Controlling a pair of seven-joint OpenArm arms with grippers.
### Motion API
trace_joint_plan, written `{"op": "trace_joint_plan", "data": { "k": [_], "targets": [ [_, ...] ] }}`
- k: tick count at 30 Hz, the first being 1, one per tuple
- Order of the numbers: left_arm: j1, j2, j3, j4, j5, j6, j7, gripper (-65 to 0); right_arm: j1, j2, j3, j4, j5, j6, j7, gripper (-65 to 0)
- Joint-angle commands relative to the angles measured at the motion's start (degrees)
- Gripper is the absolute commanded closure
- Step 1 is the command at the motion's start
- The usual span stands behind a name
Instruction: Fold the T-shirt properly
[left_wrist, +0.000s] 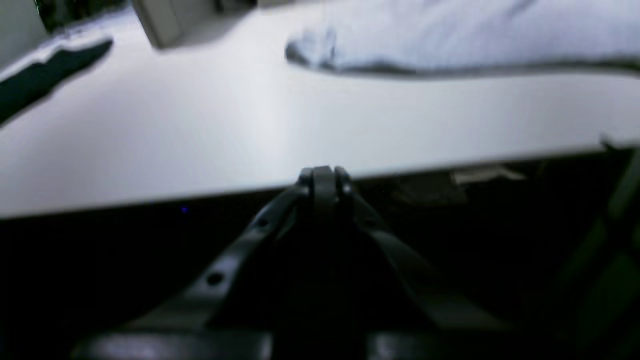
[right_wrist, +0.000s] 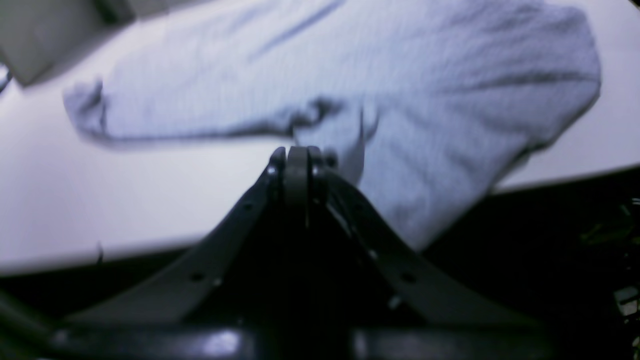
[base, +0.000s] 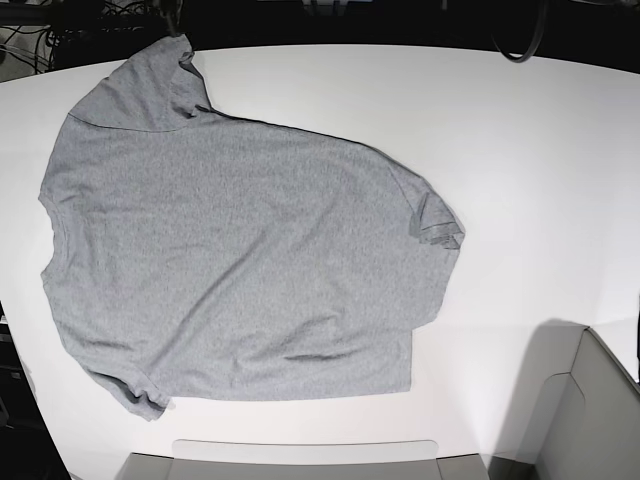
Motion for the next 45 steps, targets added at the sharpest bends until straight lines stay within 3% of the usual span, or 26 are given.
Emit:
{"op": "trace_joint_plan", "data": {
  "k": [1,8,14,16,19,21,25,38,41,45],
  "targets": [
    [2.1,-0.1,-0.2,1.6,0.0,0.4,-3.2,-0.7,-1.5,1.7,1.2,2.1,2.4,0.0,0.9,-5.9],
    [2.6,-0.1,-0.2,4.7,0.0,0.4,-3.2,-8.1,-5.5,4.9,7.9,14.0,21.4,0.0,-10.8,-20.5],
    [2.3,-0.1,-0.2,4.6,0.0,0.4,-3.2,-8.1,-6.1,5.3,11.2,15.0,33.1,0.7,-21.9,-23.2],
    [2.1,-0.1,-0.2,4.5,0.0,0.4,-3.2,-8.1,-6.0,5.3,12.0,15.0,37.4,4.0,-25.7,-23.2],
    [2.0,-0.1,-0.2,4.5,0.1,0.4,-3.1,-8.1,-5.2,5.5,13.2,15.0,45.3,11.7,-30.0,-23.2],
    [2.0,-0.1,-0.1,4.6,0.1,0.4,-3.1,-8.1,-4.3,5.5,14.4,15.0,48.5,14.7,-32.2,-23.1],
    [1.9,-0.1,-0.1,4.4,0.1,0.4,-3.1,-8.1,-1.4,4.9,19.1,14.9,49.8,15.3,-38.4,-23.1],
    [1.8,-0.1,-0.1,4.3,0.1,0.4,-3.1,-8.1,8.3,-5.4,36.0,10.4,49.6,15.9,-62.2,-23.1],
    [1.8,-0.1,0.0,4.6,0.1,0.4,-2.6,-8.1,10.1,-5.6,38.2,8.4,49.7,18.1,-68.8,-23.1],
    [1.8,-0.1,0.3,5.7,0.1,0.4,0.2,-8.1,12.8,-5.6,41.2,5.9,49.6,18.9,-73.3,-23.1]
  ]
}}
